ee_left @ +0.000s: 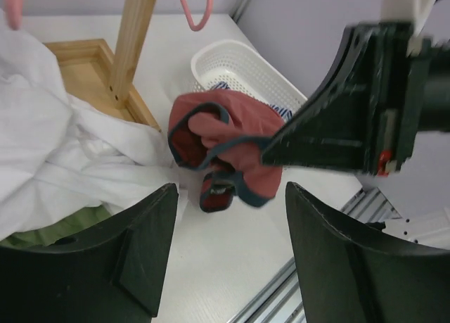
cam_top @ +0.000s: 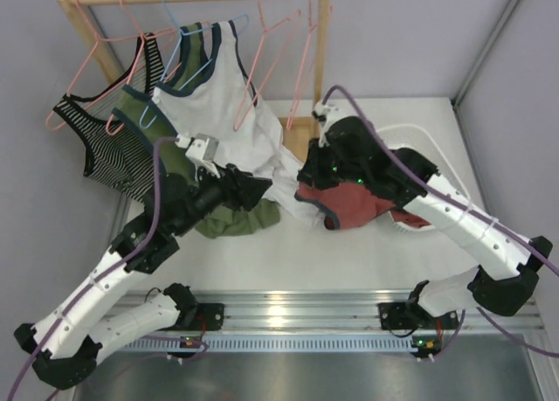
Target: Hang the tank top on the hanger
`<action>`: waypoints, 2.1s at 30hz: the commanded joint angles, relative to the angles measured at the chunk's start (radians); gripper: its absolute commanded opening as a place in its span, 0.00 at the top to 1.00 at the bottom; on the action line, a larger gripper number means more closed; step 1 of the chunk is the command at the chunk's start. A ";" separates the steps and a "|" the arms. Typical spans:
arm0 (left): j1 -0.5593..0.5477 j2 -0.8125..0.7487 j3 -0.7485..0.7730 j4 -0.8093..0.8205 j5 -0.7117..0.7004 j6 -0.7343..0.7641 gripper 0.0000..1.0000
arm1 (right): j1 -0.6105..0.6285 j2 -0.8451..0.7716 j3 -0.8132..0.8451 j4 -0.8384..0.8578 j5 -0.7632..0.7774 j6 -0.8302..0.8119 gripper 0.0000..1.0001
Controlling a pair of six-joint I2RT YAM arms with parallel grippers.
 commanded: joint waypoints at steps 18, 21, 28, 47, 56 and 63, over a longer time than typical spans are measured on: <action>-0.002 -0.142 -0.038 -0.180 -0.262 -0.026 0.33 | 0.267 0.193 -0.117 0.179 0.160 -0.079 0.71; -0.002 -0.113 -0.080 -0.228 -0.300 -0.063 0.33 | 0.232 0.213 -0.142 0.185 0.181 -0.063 0.60; -0.004 -0.039 -0.227 -0.265 -0.265 -0.191 0.35 | 0.230 0.107 -0.232 0.119 0.325 0.039 0.33; -0.119 0.315 -0.443 0.033 -0.028 -0.208 0.32 | 0.295 -0.388 -0.965 0.006 0.302 0.622 0.65; -0.142 0.439 -0.423 0.065 -0.088 -0.192 0.33 | 0.333 -0.335 -1.056 0.107 0.305 0.707 0.50; -0.148 0.458 -0.413 0.062 -0.110 -0.189 0.77 | 0.333 -0.278 -1.058 0.179 0.377 0.719 0.48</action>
